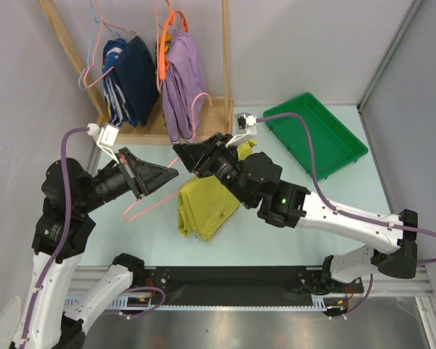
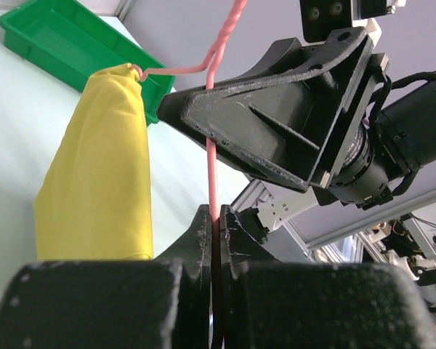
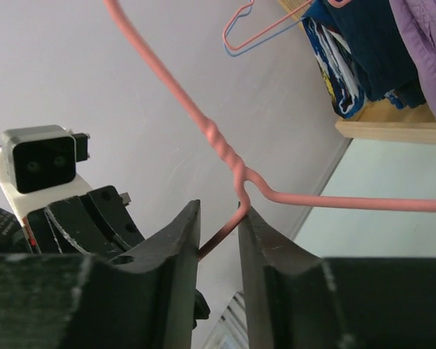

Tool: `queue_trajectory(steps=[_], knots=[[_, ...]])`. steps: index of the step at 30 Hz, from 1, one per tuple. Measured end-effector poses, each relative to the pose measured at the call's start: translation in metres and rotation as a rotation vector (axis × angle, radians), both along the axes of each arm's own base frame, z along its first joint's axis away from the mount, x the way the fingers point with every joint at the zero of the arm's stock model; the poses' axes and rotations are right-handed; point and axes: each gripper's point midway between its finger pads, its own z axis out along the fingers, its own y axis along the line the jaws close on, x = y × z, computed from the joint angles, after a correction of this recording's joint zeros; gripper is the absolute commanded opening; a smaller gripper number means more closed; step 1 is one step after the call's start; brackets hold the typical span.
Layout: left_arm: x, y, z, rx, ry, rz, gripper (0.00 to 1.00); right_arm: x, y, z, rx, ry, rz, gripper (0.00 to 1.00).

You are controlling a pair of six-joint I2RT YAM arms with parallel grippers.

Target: Remove the trousers from the hanger

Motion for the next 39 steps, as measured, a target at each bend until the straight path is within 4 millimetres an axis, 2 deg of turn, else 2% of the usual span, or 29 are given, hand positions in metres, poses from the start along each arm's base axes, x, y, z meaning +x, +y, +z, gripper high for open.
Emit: queue_trajectory(steps=[1, 3, 4, 5, 7, 8, 10, 11, 14, 16, 18, 24, 30, 31, 36, 39], knots=[[0.000, -0.001, 0.000, -0.002, 0.002, -0.003, 0.00, 0.000, 0.000, 0.000, 0.006, 0.005, 0.000, 0.24], [0.000, -0.001, 0.000, -0.009, 0.002, -0.006, 0.00, 0.000, 0.000, 0.003, 0.027, 0.015, 0.001, 0.04], [0.001, -0.002, 0.002, -0.014, -0.003, -0.008, 0.00, 0.000, 0.000, 0.006, 0.048, 0.022, 0.004, 0.00], [0.000, -0.003, 0.002, -0.019, -0.005, -0.014, 0.01, -0.001, 0.000, 0.010, 0.074, 0.031, 0.008, 0.00], [0.001, -0.005, 0.007, -0.034, -0.034, -0.032, 0.12, -0.001, -0.002, 0.019, 0.121, 0.042, 0.015, 0.00], [0.001, -0.006, 0.011, -0.044, -0.055, -0.041, 0.27, -0.001, -0.003, 0.026, 0.149, 0.042, 0.024, 0.00], [-0.002, -0.010, 0.018, -0.065, -0.078, -0.076, 0.41, -0.004, -0.006, 0.034, 0.167, 0.032, 0.045, 0.00], [-0.005, -0.013, 0.022, -0.078, -0.086, -0.101, 0.50, -0.005, -0.008, 0.035, 0.169, 0.027, 0.052, 0.00], [-0.012, -0.020, 0.027, -0.111, -0.089, -0.178, 0.64, -0.006, -0.011, 0.033, 0.153, 0.015, 0.091, 0.00], [-0.015, -0.024, 0.025, -0.128, -0.071, -0.220, 0.68, -0.006, -0.013, 0.028, 0.137, 0.011, 0.129, 0.00], [-0.017, -0.028, 0.023, -0.138, -0.051, -0.253, 0.68, -0.007, -0.015, 0.019, 0.117, 0.017, 0.163, 0.00], [-0.015, -0.040, 0.014, -0.136, 0.015, -0.346, 0.59, -0.018, -0.021, -0.002, 0.039, 0.047, 0.278, 0.00], [-0.019, -0.073, 0.000, -0.122, 0.091, -0.475, 0.54, -0.028, -0.039, -0.016, -0.030, 0.079, 0.395, 0.00], [-0.020, -0.077, -0.001, -0.120, 0.100, -0.483, 0.51, -0.029, -0.043, -0.018, -0.035, 0.084, 0.409, 0.00], [-0.028, -0.089, -0.005, -0.116, 0.121, -0.515, 0.48, -0.038, -0.059, -0.021, -0.036, 0.103, 0.473, 0.00], [-0.033, -0.094, -0.006, -0.116, 0.127, -0.530, 0.40, -0.044, -0.064, -0.021, -0.035, 0.115, 0.515, 0.00]])
